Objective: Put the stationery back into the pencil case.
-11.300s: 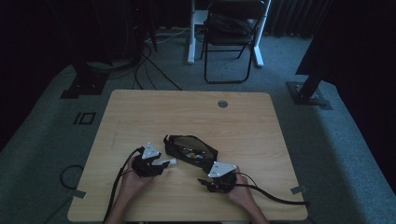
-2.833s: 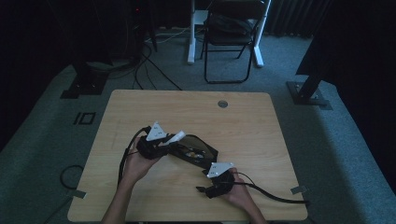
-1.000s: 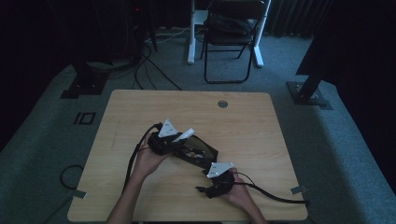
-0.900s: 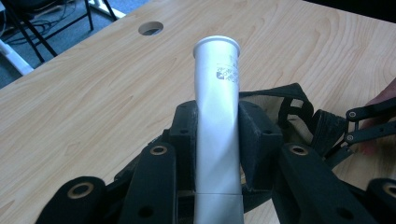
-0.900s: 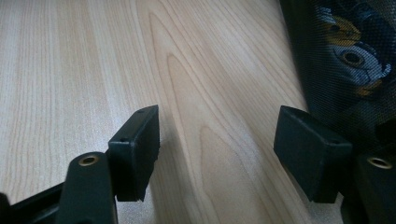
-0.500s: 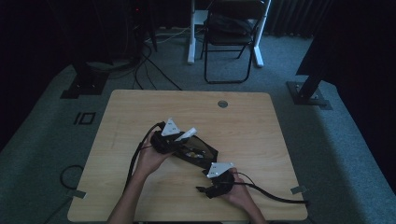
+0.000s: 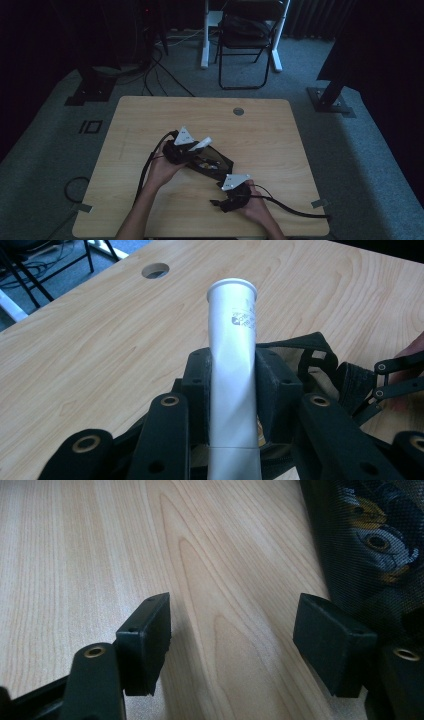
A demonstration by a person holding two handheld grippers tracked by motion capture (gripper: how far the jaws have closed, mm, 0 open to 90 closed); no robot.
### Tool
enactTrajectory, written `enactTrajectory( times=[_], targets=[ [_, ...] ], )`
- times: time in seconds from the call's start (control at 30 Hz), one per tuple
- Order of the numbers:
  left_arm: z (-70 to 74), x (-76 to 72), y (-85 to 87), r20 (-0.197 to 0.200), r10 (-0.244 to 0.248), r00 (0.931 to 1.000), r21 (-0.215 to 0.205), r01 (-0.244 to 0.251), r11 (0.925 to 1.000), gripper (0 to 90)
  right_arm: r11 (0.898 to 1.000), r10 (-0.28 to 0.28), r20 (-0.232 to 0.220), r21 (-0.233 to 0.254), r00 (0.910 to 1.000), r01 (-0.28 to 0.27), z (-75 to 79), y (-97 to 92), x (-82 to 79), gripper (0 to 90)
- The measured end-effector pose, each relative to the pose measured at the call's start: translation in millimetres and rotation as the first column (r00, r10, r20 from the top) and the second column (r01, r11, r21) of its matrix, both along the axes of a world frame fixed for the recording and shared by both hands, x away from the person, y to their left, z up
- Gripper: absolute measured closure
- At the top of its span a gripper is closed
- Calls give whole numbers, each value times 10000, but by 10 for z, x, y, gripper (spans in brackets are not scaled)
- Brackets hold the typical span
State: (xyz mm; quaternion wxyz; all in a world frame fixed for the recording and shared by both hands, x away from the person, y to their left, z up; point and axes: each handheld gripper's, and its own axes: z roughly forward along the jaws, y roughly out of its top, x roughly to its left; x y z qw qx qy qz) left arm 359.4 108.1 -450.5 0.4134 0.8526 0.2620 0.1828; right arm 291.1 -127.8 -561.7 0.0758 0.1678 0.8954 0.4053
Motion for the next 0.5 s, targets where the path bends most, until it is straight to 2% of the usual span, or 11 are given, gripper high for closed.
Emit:
enactTrajectory(
  times=[0.5],
  targets=[
    [-59, 37, -55, 7, -382, 9993, -16, 382, 9993, 696, 10000, 10, -26, 4, 10000, -10, 0, 0, -1, 309]
  ],
)
